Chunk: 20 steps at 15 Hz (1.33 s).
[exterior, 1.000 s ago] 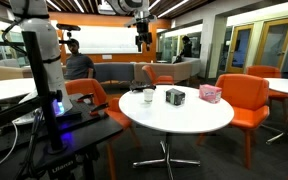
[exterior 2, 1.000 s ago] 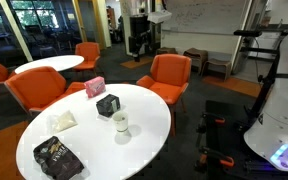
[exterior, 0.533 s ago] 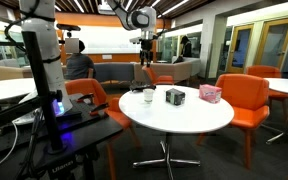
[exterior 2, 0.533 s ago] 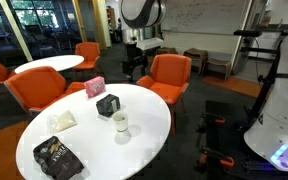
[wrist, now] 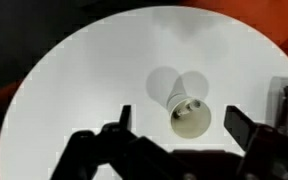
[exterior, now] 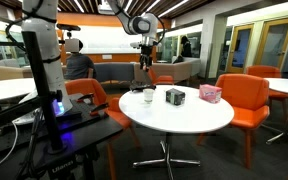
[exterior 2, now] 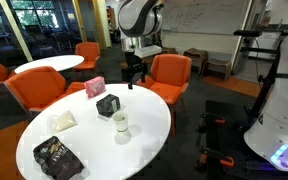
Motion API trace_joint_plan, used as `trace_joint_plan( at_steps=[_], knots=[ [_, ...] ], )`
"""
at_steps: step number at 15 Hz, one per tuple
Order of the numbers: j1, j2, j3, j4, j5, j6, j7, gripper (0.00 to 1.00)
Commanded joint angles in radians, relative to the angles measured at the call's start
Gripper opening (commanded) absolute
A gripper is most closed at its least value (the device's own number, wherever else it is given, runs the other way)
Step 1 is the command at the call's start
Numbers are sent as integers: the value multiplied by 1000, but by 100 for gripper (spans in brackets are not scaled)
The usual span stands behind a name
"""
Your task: Take the black marker out of the coffee cup and place it on the table
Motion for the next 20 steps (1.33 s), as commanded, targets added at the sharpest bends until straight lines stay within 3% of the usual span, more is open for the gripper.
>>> trace_joint_plan(
  at_steps=[1,9,10,12,14,15,20],
  knots=[
    [-6,0,2,-3,9,5,-12,100],
    [-8,210,12,101,32,91,-4,100],
    [-8,239,16,121,34,97,0,96],
    [-7,303,25,177,38,93,6,75],
    [-2,351,36,225,42,92,14,68],
    [2,373,41,250,44,87,21,73],
    [14,454,60,347,48,68,44,64]
  ],
)
